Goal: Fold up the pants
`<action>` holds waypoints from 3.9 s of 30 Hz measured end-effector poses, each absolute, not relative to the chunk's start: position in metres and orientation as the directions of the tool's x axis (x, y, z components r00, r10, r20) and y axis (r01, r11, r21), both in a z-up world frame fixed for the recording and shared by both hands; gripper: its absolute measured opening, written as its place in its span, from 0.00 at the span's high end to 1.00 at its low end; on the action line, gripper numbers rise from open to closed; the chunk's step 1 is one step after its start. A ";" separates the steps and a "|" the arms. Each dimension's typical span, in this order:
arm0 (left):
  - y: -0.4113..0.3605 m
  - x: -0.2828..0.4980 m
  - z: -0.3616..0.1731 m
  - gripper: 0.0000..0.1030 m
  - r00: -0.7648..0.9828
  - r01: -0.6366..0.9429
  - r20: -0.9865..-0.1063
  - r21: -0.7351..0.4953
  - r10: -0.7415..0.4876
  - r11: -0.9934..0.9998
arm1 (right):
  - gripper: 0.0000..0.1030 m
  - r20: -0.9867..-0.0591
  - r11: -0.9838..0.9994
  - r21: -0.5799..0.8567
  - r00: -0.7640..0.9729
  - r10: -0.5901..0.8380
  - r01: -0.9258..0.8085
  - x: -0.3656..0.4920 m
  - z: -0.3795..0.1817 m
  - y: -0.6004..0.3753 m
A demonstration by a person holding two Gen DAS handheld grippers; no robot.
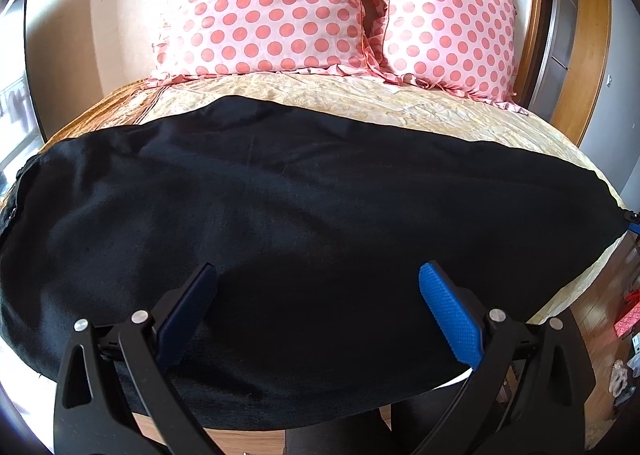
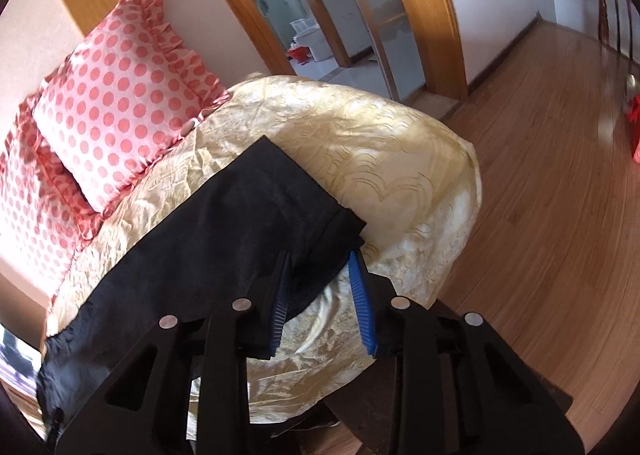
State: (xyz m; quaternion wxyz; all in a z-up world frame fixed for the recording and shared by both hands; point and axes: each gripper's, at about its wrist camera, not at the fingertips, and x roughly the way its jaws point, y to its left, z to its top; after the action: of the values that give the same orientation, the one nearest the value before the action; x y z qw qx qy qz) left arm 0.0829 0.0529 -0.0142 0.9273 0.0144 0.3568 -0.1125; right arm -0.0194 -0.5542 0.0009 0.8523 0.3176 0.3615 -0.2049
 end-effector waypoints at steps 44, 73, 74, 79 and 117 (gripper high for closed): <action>0.165 0.060 0.007 0.02 0.780 -0.085 -0.625 -0.100 0.003 0.991 | 0.92 -0.622 0.679 0.421 0.353 0.699 -0.602 0.117 0.050 -0.090; 0.299 0.017 0.008 0.02 0.746 -0.398 -0.653 -0.277 0.132 0.875 | 0.30 -0.592 0.579 0.339 0.311 0.744 -0.741 0.068 0.052 -0.044; 0.305 0.017 0.005 0.02 0.748 -0.396 -0.655 -0.314 0.105 0.863 | 0.29 -0.583 0.576 0.359 0.306 0.753 -0.734 0.069 0.052 -0.047; 0.328 0.025 -0.005 0.03 0.756 -0.386 -0.654 -0.464 -0.015 0.798 | 0.24 -0.587 0.590 0.374 0.311 0.748 -0.716 0.069 0.047 -0.054; 0.350 0.087 0.008 0.68 0.736 -0.462 -0.677 -0.511 -0.009 0.725 | 0.16 -0.575 0.606 0.349 0.348 0.741 -0.715 0.070 0.048 -0.062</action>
State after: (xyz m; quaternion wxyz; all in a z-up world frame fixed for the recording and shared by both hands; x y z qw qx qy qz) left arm 0.0873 0.3504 0.0079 0.8645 -0.3471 0.3392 0.1310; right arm 0.0704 -0.0618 0.0482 0.8207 0.0180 0.3600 0.4434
